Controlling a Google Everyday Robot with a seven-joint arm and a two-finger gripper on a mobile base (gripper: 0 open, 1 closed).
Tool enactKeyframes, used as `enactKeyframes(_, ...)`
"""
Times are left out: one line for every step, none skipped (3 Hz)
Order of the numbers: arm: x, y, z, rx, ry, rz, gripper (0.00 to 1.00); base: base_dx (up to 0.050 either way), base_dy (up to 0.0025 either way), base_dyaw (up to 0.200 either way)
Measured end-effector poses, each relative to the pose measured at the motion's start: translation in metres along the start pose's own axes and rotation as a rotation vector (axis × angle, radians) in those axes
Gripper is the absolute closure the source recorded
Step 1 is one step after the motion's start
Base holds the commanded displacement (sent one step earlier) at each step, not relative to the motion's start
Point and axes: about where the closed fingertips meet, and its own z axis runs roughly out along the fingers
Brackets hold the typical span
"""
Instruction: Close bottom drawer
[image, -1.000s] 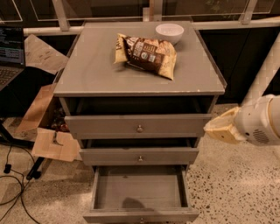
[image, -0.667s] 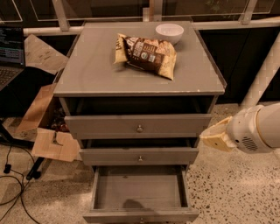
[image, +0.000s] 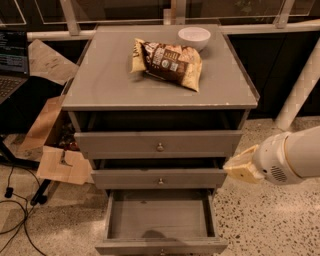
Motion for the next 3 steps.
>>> enactKeyframes(0.027,0.009,0.029,-0.071,0.010,0.052,1.00,0.000,0.00000,0.000)
enactKeyframes(0.049,0.020,0.048,-0.053,0.015,0.091,1.00,0.000,0.00000,0.000)
enactKeyframes(0.068,0.032,0.066,0.021,-0.028,0.126,1.00,0.000,0.00000,0.000)
